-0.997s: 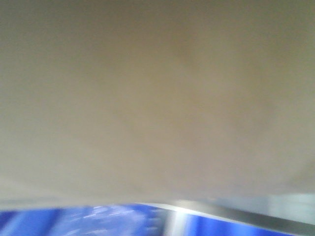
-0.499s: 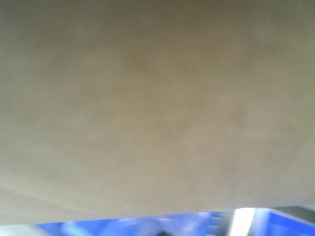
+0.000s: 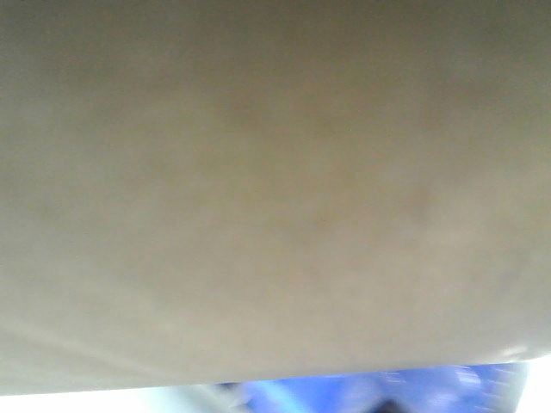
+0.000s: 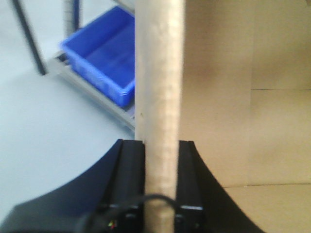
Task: Grab box from left shelf to table start
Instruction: 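Hold the box with both grippers while the base turns away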
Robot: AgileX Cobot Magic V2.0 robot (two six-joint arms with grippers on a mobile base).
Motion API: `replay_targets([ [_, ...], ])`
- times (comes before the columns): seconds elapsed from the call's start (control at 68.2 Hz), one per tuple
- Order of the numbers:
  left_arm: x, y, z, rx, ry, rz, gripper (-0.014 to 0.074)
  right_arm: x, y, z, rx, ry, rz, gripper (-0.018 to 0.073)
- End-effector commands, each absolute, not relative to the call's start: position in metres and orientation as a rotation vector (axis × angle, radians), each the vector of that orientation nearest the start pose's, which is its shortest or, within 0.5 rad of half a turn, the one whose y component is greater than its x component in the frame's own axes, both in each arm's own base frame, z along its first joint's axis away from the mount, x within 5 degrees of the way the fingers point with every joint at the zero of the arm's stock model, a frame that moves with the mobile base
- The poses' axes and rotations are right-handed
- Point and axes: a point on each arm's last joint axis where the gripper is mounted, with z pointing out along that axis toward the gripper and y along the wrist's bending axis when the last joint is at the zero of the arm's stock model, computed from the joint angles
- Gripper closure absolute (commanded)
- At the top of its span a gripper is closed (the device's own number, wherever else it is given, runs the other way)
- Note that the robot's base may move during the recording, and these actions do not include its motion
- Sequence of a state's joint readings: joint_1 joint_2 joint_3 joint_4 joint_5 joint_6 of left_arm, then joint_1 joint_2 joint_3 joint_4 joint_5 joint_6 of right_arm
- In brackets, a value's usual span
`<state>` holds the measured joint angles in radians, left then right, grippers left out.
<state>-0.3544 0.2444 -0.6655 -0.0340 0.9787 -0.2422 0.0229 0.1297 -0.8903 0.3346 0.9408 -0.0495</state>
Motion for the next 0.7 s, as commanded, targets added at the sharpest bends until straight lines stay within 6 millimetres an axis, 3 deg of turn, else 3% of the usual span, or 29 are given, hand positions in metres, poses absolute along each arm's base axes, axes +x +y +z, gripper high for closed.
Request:
replay_targets([
  [0.0,0.0230,-0.0071,0.3283,0.120,2.091,-0.346,0.0696,-0.0388,0.0191,0.4137,-0.063,1.497,0.317,0.0502],
  [0.689,0.0230,-0.0071,0.3283,0.120,2.091,-0.346,0.0696,-0.0388,0.0191,0.4137,-0.063,1.497,0.317,0.0502],
])
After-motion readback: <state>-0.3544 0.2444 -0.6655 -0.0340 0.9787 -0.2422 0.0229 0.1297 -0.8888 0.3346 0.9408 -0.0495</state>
